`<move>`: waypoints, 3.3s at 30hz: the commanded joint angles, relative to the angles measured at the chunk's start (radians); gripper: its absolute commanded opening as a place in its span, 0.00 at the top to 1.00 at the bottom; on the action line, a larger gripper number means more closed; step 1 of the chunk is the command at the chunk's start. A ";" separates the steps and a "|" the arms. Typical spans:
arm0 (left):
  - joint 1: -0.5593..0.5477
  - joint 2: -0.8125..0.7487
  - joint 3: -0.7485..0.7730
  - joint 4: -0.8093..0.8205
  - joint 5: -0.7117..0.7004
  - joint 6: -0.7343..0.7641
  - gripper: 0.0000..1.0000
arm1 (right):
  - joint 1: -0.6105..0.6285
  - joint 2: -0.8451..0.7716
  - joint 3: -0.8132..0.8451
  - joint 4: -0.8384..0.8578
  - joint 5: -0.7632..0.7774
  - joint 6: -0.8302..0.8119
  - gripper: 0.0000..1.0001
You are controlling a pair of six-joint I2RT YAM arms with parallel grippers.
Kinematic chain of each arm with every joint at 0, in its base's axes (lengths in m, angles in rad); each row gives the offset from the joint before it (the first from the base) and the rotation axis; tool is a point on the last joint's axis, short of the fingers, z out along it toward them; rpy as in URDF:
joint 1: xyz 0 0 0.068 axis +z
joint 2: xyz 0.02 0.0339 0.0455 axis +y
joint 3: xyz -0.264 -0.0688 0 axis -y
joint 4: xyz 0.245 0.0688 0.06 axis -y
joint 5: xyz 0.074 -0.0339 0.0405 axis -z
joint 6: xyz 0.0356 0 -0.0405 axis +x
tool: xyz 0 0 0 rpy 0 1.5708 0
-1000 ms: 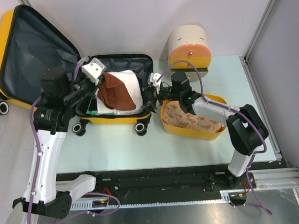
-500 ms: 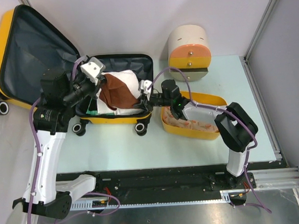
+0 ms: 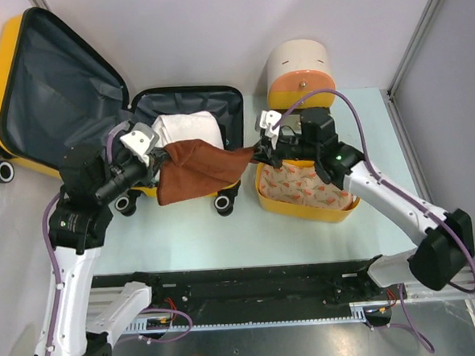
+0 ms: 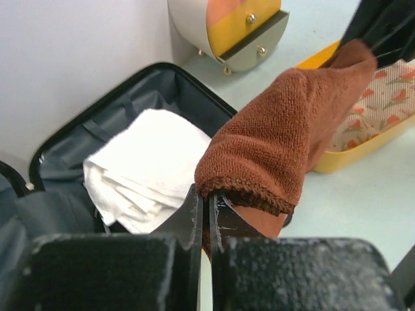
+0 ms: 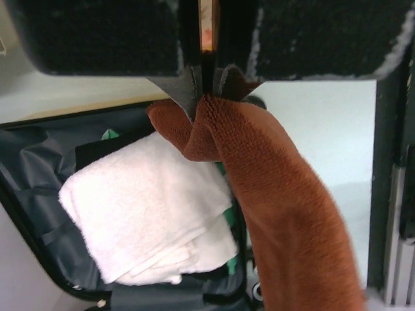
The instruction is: Open, take out, and arrange the luggage
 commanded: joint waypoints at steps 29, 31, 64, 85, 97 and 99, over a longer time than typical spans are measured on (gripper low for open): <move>0.398 0.678 0.253 0.042 -0.038 -0.250 0.25 | -0.094 0.759 0.980 -0.571 0.226 0.030 0.29; 0.398 0.616 0.208 0.039 0.013 -0.241 0.27 | -0.086 0.725 0.914 -0.564 0.172 0.006 0.31; 0.378 0.759 0.195 0.044 0.061 -0.408 0.66 | 0.144 0.802 0.797 -0.403 0.366 -0.214 0.37; 0.409 0.694 0.261 0.047 0.293 -0.704 1.00 | 0.147 0.716 0.692 -0.136 0.274 -0.068 0.17; 0.416 0.716 0.329 0.050 0.249 -0.958 1.00 | 0.173 0.711 0.622 0.008 0.322 -0.059 0.10; 0.416 0.728 0.338 0.052 0.256 -0.966 1.00 | 0.172 0.719 0.613 0.025 0.382 -0.065 0.10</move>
